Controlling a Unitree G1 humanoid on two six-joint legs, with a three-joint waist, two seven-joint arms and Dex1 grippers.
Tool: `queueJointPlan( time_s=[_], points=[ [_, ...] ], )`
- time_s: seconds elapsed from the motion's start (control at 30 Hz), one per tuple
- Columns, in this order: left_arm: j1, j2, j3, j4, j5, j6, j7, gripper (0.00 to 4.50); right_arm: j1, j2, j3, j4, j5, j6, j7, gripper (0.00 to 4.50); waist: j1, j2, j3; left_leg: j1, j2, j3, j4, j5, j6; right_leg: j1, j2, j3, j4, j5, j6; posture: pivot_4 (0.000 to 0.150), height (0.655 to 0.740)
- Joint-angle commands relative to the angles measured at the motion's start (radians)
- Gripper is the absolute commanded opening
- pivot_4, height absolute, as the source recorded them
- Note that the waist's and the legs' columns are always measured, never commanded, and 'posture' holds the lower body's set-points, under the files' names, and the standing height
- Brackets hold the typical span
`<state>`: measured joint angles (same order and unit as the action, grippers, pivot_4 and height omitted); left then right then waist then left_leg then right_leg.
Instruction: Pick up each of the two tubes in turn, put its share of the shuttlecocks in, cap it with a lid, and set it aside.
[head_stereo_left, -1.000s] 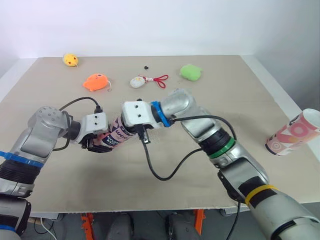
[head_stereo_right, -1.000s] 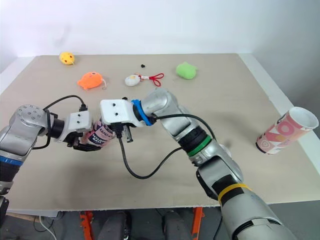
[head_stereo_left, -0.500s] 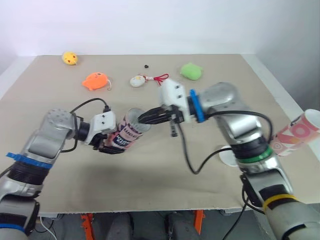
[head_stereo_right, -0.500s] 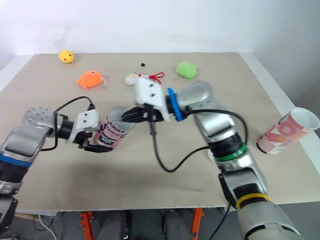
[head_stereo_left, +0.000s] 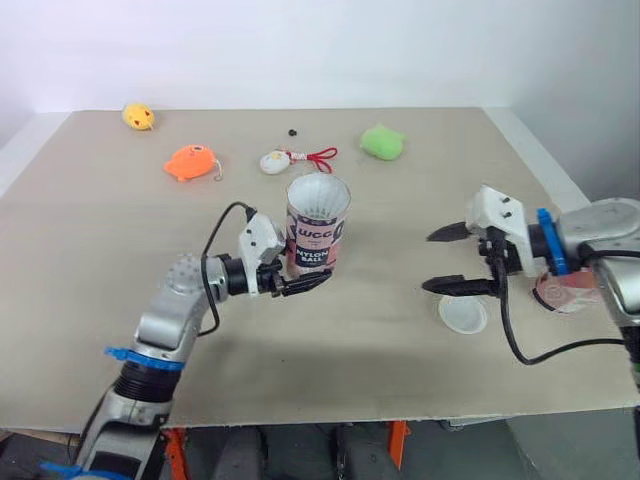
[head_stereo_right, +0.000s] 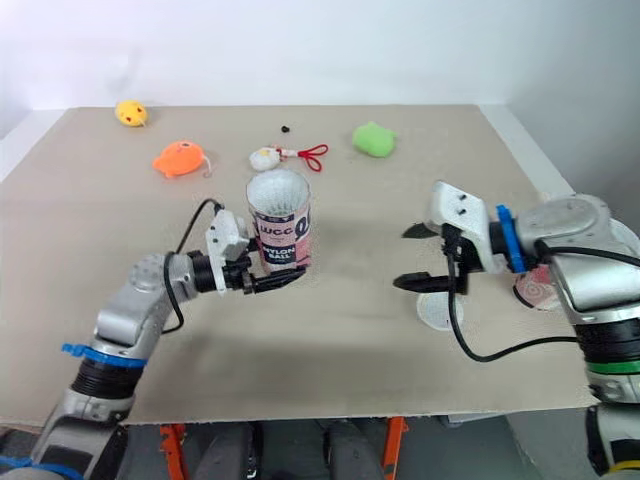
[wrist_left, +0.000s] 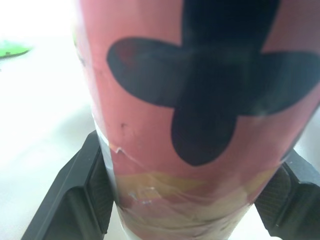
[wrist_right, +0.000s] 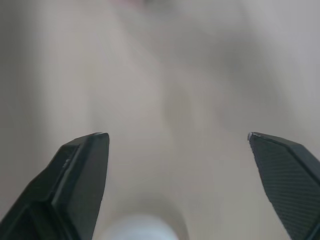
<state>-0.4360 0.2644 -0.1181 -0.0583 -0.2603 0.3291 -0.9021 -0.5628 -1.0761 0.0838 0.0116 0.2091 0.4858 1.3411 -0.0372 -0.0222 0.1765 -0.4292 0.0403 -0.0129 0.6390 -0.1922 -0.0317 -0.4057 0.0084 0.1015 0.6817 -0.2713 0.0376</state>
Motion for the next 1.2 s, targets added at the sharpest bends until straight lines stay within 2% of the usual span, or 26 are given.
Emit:
queueJointPlan(
  time_s=[0.03,0.17,0.3,0.57,0.63,0.73,0.77,0.8,0.83,0.87,0.9,0.93,1.07,1.2],
  points=[
    [0.032,-0.057,-0.019,0.03,0.033,-0.1,0.085,3.23,0.022,-0.023,0.007,0.076,-0.06,-0.071,-0.021,4.48,-0.001,0.0,0.0,0.0,0.0,0.001,0.0,0.0,0.0,0.0,0.0,0.001,0.0,0.001,0.001,0.15,0.74],
    [0.064,-0.093,-0.048,0.066,0.06,-0.149,0.133,3.23,0.025,-0.006,0.021,0.163,-0.094,-0.106,-0.038,4.48,-0.009,0.0,0.0,0.003,0.0,0.006,0.0,0.001,-0.001,-0.001,0.0,0.008,0.0,0.003,0.006,0.15,0.74],
    [0.097,-0.082,-0.089,0.103,0.097,-0.187,0.133,3.23,0.02,0.032,0.03,0.228,-0.106,-0.111,-0.052,4.48,-0.01,0.0,0.0,0.005,-0.001,0.008,0.0,0.001,-0.001,0.001,0.0,0.01,0.0,0.001,0.011,0.15,0.74],
    [0.122,-0.095,-0.073,0.144,0.053,-0.167,0.132,3.23,0.015,0.082,0.058,0.271,-0.128,-0.117,-0.049,4.48,-0.009,0.001,0.0,0.005,-0.001,0.008,0.0,0.001,-0.001,0.001,0.0,0.011,0.0,0.001,0.011,0.15,0.74],
    [0.124,-0.093,-0.073,0.156,0.055,-0.173,0.131,3.23,0.014,0.085,0.057,0.27,-0.125,-0.114,-0.046,3.97,-0.01,0.001,0.0,0.005,-0.001,0.008,0.0,0.001,-0.001,0.001,0.0,0.011,0.0,0.002,0.012,0.15,0.74],
    [0.126,-0.092,-0.074,0.164,0.054,-0.177,0.134,3.23,0.014,0.086,0.057,0.272,-0.126,-0.111,-0.041,2.71,-0.01,0.001,0.0,0.006,-0.001,0.008,0.0,0.001,-0.001,0.002,0.001,0.011,0.0,0.002,0.012,0.15,0.74],
    [0.125,-0.092,-0.076,0.167,0.055,-0.179,0.134,3.23,0.014,0.086,0.057,0.274,-0.126,-0.111,-0.038,2.13,-0.01,0.001,0.0,0.006,-0.001,0.008,0.001,0.002,-0.001,0.002,0.001,0.011,0.0,0.002,0.012,0.15,0.74],
    [0.125,-0.091,-0.077,0.169,0.056,-0.18,0.134,3.23,0.015,0.086,0.058,0.276,-0.126,-0.111,-0.036,1.88,-0.01,0.001,0.0,0.007,-0.001,0.008,0.001,0.002,-0.001,0.002,0.001,0.011,0.0,0.002,0.012,0.15,0.74],
    [0.126,-0.091,-0.079,0.17,0.057,-0.182,0.134,3.23,0.015,0.087,0.057,0.277,-0.126,-0.111,-0.035,1.16,-0.01,0.001,-0.001,0.007,-0.001,0.008,0.001,0.002,-0.001,0.002,0.001,0.011,0.0,0.002,0.012,0.15,0.74],
    [0.126,-0.089,-0.081,0.171,0.059,-0.185,0.134,3.23,0.015,0.088,0.056,0.276,-0.125,-0.111,-0.035,0.91,-0.01,0.001,-0.001,0.007,-0.001,0.008,0.001,0.002,-0.001,0.003,0.001,0.011,0.0,0.002,0.012,0.15,0.74],
    [0.126,-0.089,-0.082,0.173,0.06,-0.188,0.134,3.23,0.014,0.089,0.055,0.278,-0.125,-0.11,-0.035,0.27,-0.01,0.001,-0.001,0.007,-0.001,0.008,0.001,0.002,-0.002,0.003,0.001,0.011,0.0,0.002,0.012,0.15,0.74],
    [0.125,-0.089,-0.083,0.174,0.06,-0.19,0.134,3.23,0.014,0.09,0.054,0.277,-0.124,-0.111,-0.034,0.02,-0.009,0.001,-0.001,0.007,-0.001,0.008,0.001,0.002,-0.001,0.003,0.001,0.011,0.0,0.002,0.012,0.15,0.74],
    [0.129,-0.084,-0.094,0.182,0.07,-0.205,0.128,3.23,-0.024,0.093,0.009,0.231,-0.07,-0.116,-0.011,0.02,-0.01,0.001,-0.001,0.007,-0.001,0.008,0.001,0.002,-0.002,0.003,0.001,0.011,0.0,0.002,0.012,0.15,0.74],
    [0.136,-0.081,-0.101,0.182,0.069,-0.214,0.117,3.23,-0.19,0.114,-0.044,0.109,0.044,-0.02,0.007,0.02,-0.014,0.007,-0.002,0.008,-0.002,0.008,0.001,0.002,-0.001,0.002,0.001,0.014,0.0,0.004,0.013,0.15,0.74]
  ],
)
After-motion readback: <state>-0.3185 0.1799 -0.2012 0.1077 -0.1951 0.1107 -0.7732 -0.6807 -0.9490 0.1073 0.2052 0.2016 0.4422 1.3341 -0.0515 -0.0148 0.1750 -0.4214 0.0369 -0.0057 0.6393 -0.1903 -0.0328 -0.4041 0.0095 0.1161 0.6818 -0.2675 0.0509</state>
